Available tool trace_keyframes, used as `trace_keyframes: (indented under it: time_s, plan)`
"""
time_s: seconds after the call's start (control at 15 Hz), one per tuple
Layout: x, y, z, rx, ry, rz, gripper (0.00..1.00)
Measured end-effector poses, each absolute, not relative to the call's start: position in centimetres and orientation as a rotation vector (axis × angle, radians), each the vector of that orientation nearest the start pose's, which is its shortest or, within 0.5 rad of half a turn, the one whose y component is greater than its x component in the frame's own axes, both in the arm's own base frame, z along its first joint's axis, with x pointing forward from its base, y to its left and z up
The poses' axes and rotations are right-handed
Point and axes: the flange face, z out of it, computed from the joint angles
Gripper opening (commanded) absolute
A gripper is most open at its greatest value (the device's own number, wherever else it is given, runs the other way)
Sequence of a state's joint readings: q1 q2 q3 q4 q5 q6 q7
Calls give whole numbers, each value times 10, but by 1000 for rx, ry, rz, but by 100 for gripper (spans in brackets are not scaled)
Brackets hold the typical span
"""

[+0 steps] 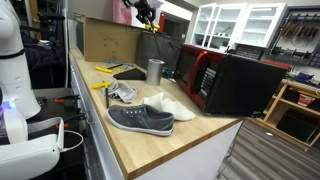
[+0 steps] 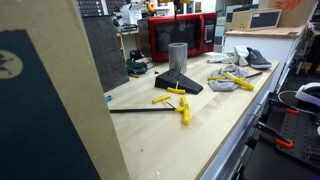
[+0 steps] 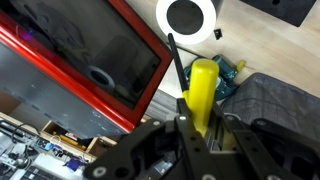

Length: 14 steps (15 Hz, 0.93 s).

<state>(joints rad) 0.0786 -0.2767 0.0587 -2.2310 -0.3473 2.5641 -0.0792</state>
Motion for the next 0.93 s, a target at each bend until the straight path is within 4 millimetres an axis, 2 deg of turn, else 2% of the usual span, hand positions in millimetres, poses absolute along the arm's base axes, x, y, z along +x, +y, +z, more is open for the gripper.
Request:
trace_keyframes:
  time_s: [0.2,0.4,0.67,0.93]
  plan:
    - [492,90,574,-3080,-847,-1086,6]
    - [488,107,579,-2935,-948,-1106,6]
    - [490,112,560,-2777,-994,-1033,6]
    - [493,90,531,-2668,-976,-944,6]
